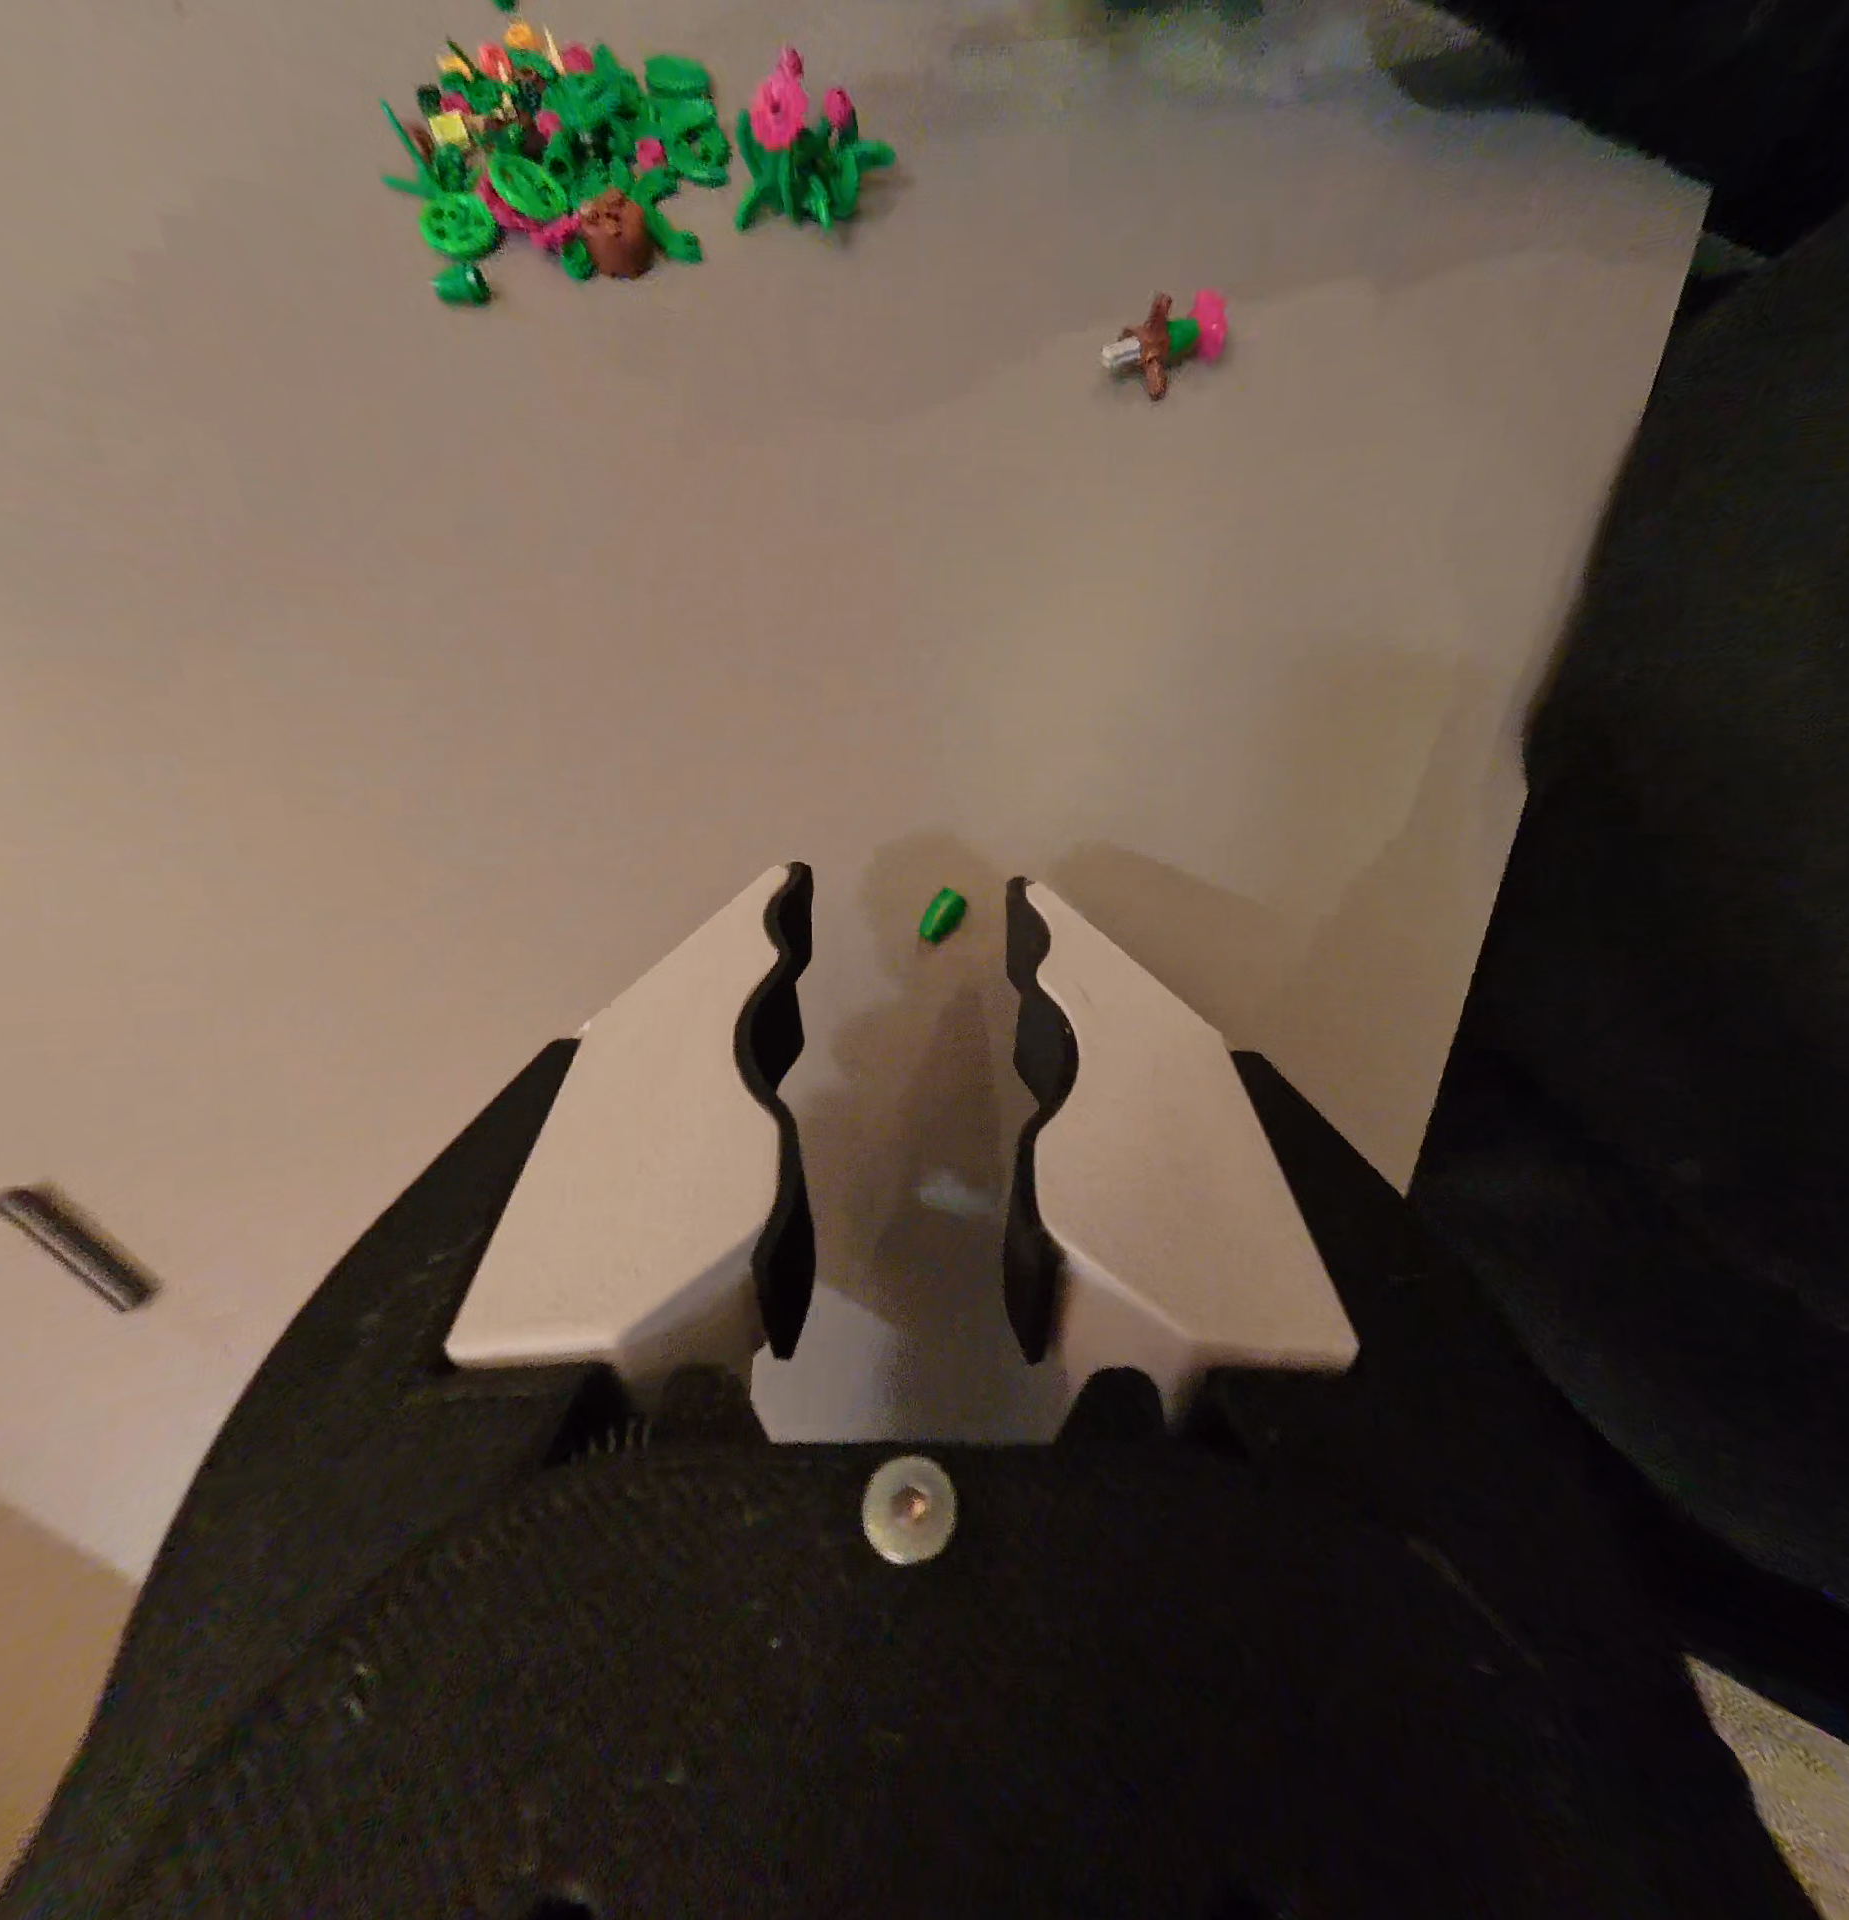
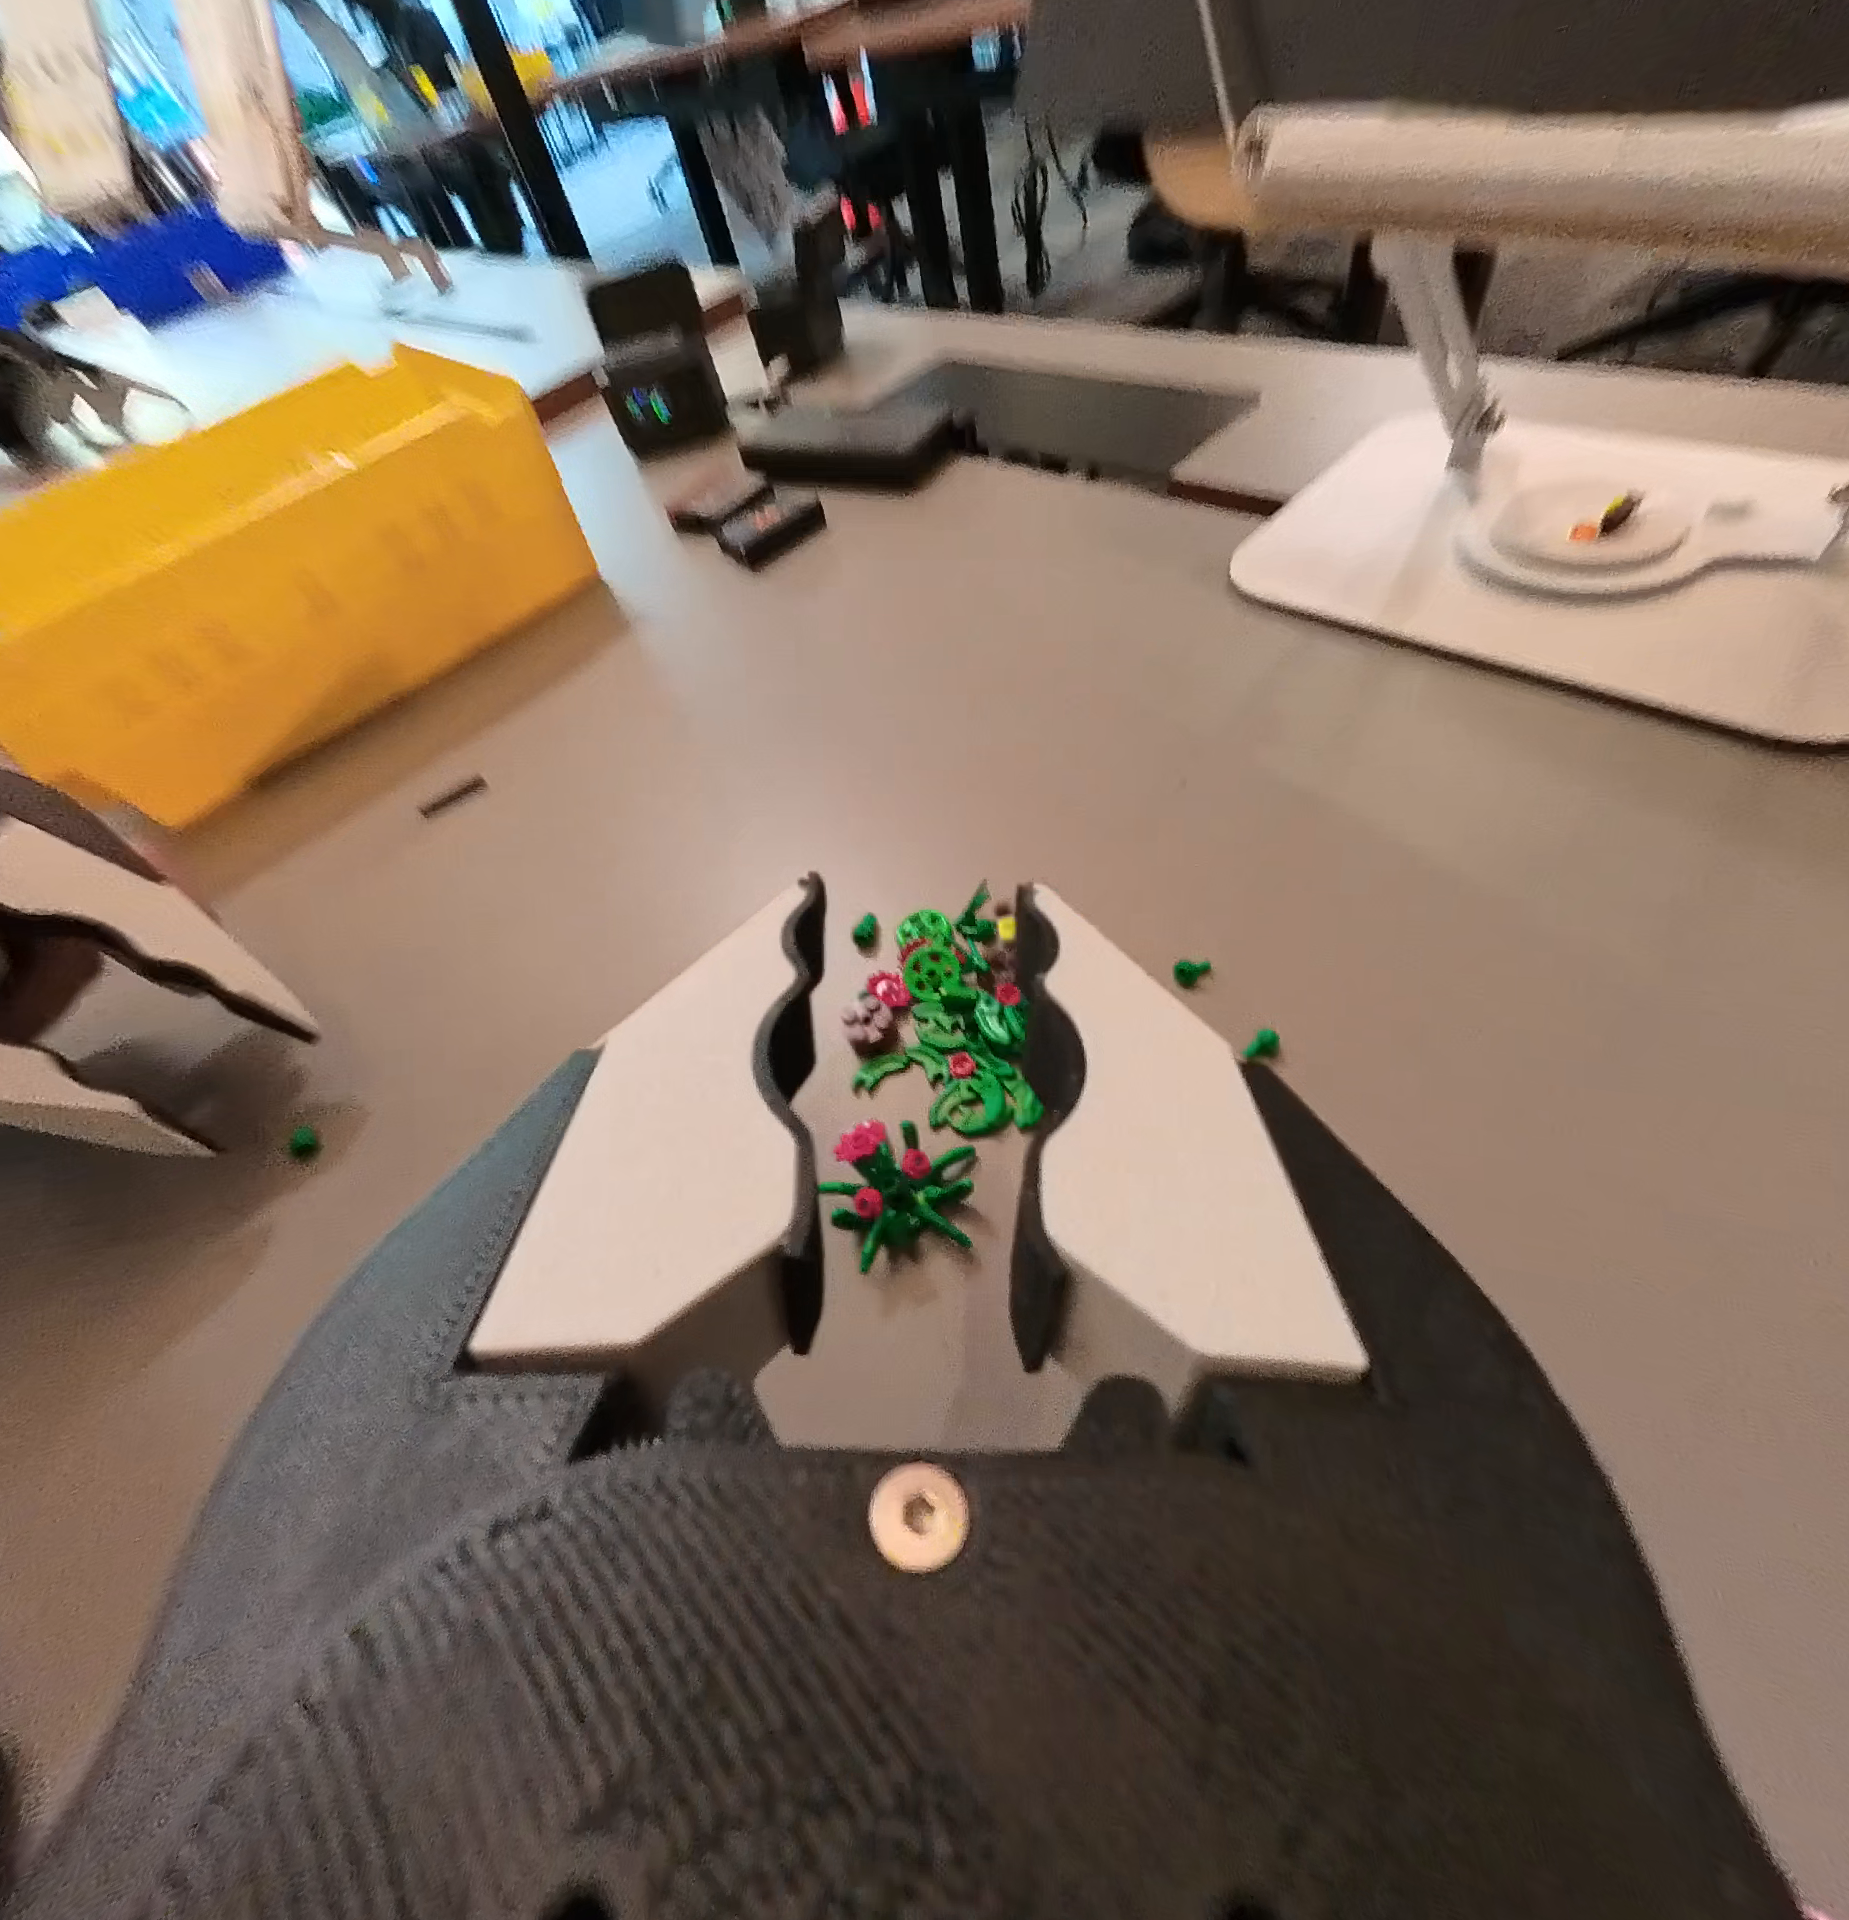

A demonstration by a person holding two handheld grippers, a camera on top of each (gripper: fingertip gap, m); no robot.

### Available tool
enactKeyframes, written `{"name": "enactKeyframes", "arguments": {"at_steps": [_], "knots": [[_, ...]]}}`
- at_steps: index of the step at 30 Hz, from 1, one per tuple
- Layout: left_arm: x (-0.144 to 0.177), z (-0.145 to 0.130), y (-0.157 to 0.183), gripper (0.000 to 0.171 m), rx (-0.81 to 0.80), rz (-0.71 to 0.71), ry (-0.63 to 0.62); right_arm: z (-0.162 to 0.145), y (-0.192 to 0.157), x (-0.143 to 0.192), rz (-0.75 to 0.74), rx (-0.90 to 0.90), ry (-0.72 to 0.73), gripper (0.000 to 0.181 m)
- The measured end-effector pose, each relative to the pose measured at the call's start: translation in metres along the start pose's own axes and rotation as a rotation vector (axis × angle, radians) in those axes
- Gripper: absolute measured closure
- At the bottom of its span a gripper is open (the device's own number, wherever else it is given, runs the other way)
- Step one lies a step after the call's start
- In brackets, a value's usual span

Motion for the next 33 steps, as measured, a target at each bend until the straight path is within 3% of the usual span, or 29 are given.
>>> {"name": "enactKeyframes", "arguments": {"at_steps": [6,10,16,20,24,28,33], "knots": [[-0.014,-0.011,0.000,0.137,-0.006,0.011,-0.021,0.019,-0.009,0.029,0.076,-0.027,0.193,0.141],[-0.019,-0.010,0.001,0.169,-0.037,0.006,-0.057,0.013,-0.017,0.041,0.110,-0.019,0.210,0.139],[-0.022,0.000,0.001,0.170,-0.072,0.008,-0.029,0.008,-0.007,0.070,-0.014,0.085,0.189,0.140],[-0.035,0.038,-0.003,0.169,-0.138,0.029,0.074,0.017,0.020,0.105,-0.205,0.158,0.194,0.140],[-0.073,0.092,-0.020,0.168,-0.192,0.044,0.147,0.018,0.028,0.120,-0.223,0.153,0.184,0.141],[-0.117,0.134,-0.036,0.168,-0.116,-0.017,0.107,0.015,0.025,0.130,-0.241,0.175,0.203,0.143],[-0.145,0.147,-0.039,0.168,-0.067,-0.007,0.017,0.007,0.024,0.138,-0.255,0.202,0.231,0.145]]}}
Point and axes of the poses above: each gripper's, where its closed fingertips meet, x back along the fingers, z out of its top, y = z × x across the jaws, the point moved 6 cm from there along x, back along the fingers, and after that the axes turned 14 degrees about x, right-handed, at the moved point
